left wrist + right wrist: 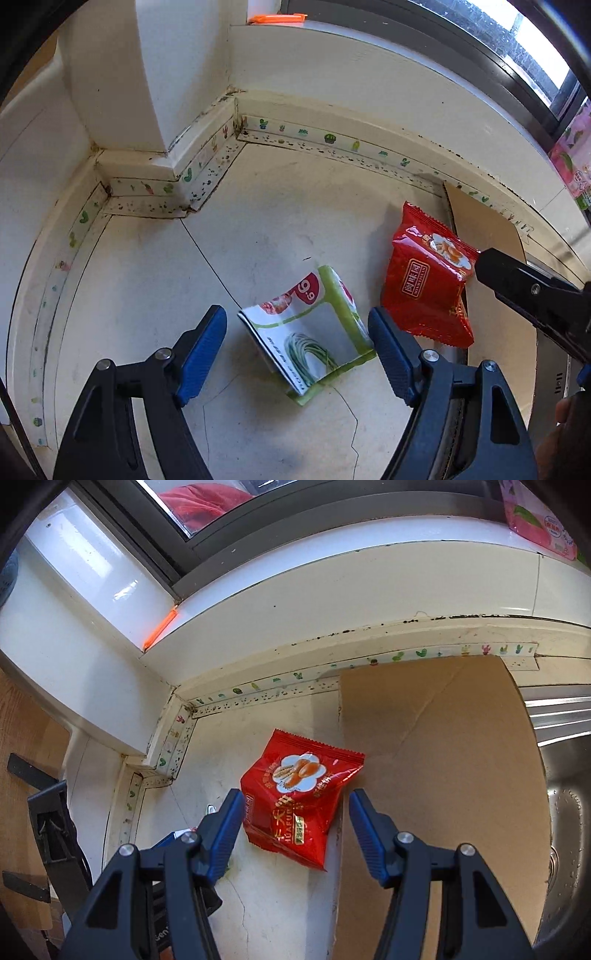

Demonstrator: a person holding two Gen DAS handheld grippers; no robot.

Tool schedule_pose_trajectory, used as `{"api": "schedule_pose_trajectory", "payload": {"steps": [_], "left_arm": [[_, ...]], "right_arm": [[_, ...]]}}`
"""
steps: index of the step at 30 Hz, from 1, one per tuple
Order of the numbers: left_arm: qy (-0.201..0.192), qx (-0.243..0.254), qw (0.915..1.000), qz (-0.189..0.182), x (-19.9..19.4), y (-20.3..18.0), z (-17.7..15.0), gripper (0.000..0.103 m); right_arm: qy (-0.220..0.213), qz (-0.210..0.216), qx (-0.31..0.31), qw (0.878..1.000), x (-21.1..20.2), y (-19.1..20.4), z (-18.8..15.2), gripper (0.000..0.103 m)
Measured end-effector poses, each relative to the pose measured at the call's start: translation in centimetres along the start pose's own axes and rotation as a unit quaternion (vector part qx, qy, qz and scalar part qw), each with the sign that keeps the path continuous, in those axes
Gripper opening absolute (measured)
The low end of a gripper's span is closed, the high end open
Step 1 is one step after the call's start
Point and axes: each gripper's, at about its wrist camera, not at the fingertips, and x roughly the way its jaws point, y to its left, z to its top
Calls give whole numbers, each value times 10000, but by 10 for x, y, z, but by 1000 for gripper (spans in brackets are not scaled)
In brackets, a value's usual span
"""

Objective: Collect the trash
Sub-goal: 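Grasp the green-white snack bag with the left tool while the right tool grasps the red snack bag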

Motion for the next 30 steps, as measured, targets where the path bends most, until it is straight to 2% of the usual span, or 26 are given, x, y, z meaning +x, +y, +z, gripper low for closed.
{"api": "schedule_pose_trajectory", "payload": {"steps": [2, 6, 8, 11, 14, 16, 19, 22, 30], "left_arm": [[-31, -50, 10000, -80, 0, 5, 1, 62], [-38, -90, 9995, -295, -5, 14, 5, 47], [-132, -53, 9993, -359, -12, 16, 5, 35], [-251, 72, 9993, -273, -20, 17, 3, 30], [-315, 130, 9991, -250, -28, 20, -1, 28], [-330, 133, 9990, -258, -31, 25, -5, 27], [-325, 115, 9990, -281, -38, 33, -12, 26], [-295, 95, 9991, -290, -45, 39, -20, 25], [-300, 135, 9985, -433, -95, 50, -64, 24]], "right_arm": [[35, -70, -75, 9999, 8, 5, 0, 60], [127, -279, -250, 9992, 26, 14, -1, 60], [141, -367, -267, 9989, 33, 17, -2, 60], [160, -568, -403, 9974, 43, 25, -4, 60], [148, -758, -643, 9949, 49, 32, -8, 59], [105, -896, -795, 9927, 50, 38, -11, 46], [115, -887, -799, 9928, 48, 40, -14, 35], [148, -830, -694, 9940, 41, 39, -18, 28], [124, -462, -649, 9967, -25, 41, -58, 24]]}}
